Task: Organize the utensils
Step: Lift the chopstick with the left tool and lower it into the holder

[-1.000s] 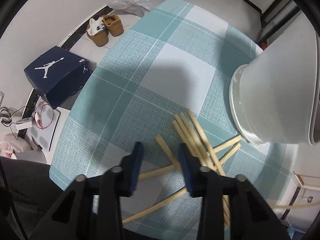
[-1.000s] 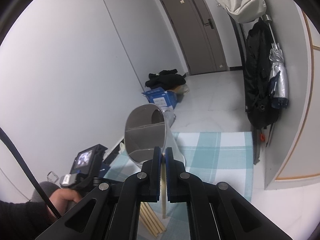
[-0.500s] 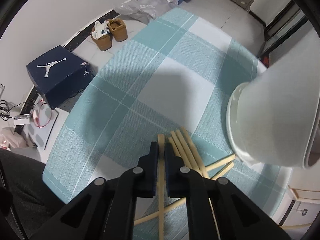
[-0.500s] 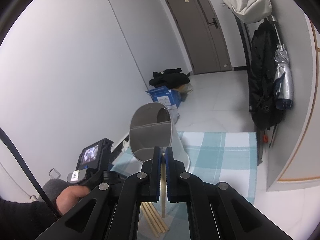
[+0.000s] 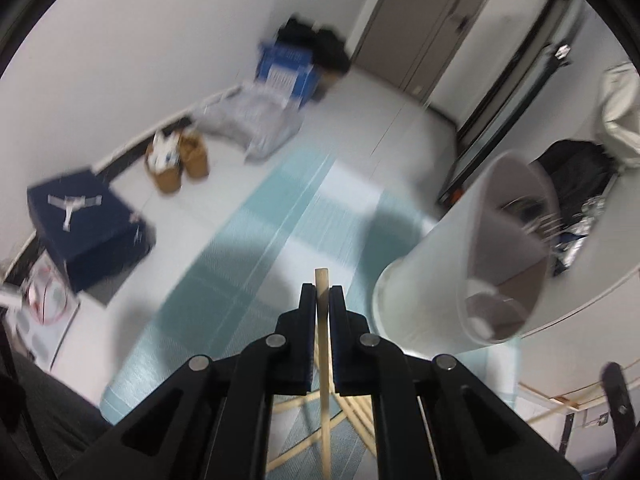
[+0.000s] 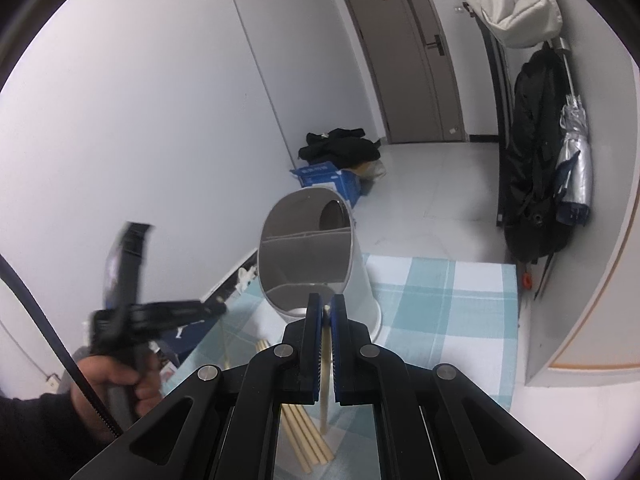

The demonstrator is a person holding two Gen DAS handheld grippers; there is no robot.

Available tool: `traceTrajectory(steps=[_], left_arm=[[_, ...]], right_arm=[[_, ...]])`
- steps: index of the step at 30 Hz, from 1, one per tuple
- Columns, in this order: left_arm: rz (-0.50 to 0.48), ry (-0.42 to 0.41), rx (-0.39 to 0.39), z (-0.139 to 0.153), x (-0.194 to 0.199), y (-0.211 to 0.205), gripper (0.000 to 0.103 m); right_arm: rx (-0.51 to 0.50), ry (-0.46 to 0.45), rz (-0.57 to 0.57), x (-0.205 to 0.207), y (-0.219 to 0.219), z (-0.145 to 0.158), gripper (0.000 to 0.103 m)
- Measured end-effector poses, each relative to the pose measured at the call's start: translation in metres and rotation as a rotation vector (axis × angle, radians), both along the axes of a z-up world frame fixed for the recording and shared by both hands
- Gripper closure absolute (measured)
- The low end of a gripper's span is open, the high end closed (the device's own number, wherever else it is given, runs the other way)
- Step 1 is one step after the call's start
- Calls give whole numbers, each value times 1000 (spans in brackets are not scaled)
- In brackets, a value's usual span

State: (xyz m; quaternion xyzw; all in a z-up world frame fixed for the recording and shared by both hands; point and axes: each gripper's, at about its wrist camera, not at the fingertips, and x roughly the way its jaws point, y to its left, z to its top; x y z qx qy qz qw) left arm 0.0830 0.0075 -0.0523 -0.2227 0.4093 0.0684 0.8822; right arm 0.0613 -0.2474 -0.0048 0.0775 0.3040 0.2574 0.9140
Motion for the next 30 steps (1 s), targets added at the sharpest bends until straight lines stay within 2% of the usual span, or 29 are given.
traceTrajectory(steps=[6, 11, 13, 17, 19, 22, 30], left_arm=[[-79, -130, 36, 22, -13, -5, 100], [-129, -145, 46, 28, -15, -7, 100], [-135, -143, 83, 33, -18, -10, 100], [-171, -156, 102, 43, -25, -15, 100], [-171, -173, 98, 48, -29, -13, 100], [-151, -210, 52, 61, -34, -3, 100], [-152, -338, 68, 115, -37, -2, 100]], right_arm=[[-9, 2, -32, -3, 4, 4, 100], [-47, -39, -48, -7, 12, 15, 100], [-59, -53, -49, -9, 14, 18, 100], [-57, -58, -73, -11, 14, 22, 100], [-58, -62, -74, -12, 15, 25, 100], [-68, -78, -76, -17, 18, 33, 100], [-25, -96, -76, -9, 16, 64, 100]])
